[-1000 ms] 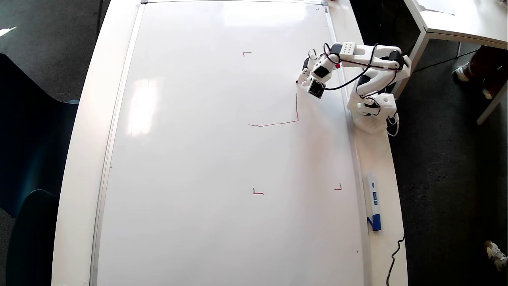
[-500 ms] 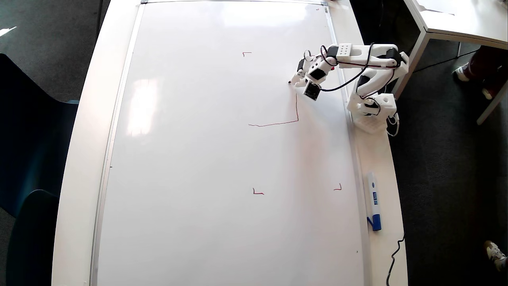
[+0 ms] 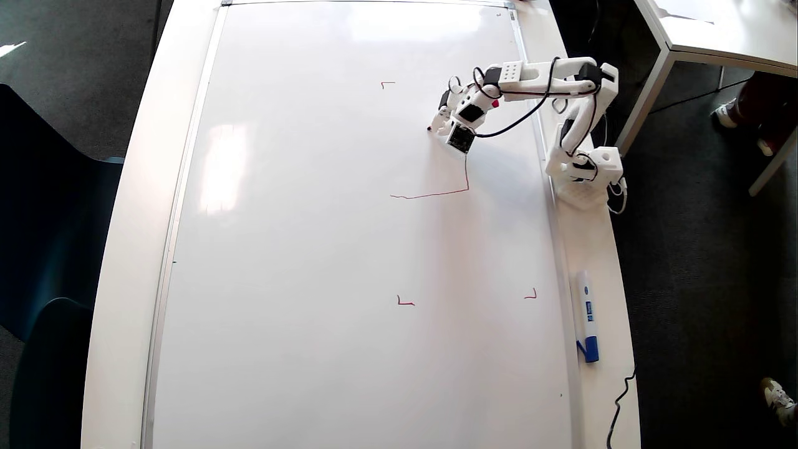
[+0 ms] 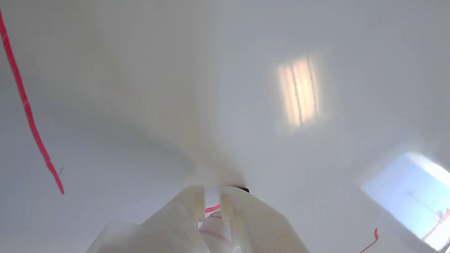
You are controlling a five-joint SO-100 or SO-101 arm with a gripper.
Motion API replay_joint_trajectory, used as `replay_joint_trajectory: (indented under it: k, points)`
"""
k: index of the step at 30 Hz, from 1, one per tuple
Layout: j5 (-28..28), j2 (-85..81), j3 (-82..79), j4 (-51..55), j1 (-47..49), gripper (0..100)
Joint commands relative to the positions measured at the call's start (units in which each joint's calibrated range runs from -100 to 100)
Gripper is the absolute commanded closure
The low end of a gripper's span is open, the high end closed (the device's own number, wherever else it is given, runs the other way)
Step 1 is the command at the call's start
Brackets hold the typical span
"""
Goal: Draw on a whiteboard a robot head using a pen attached to the gripper
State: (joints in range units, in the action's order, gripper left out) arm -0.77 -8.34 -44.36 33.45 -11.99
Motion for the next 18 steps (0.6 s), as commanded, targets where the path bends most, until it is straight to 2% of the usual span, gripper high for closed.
replay_joint_trajectory:
  k: [1,18]
  points:
    - [0.2,3.6,6.0,-1.1,0.7,99]
    - [0.2,13.8,18.6,-1.1,2.9,99]
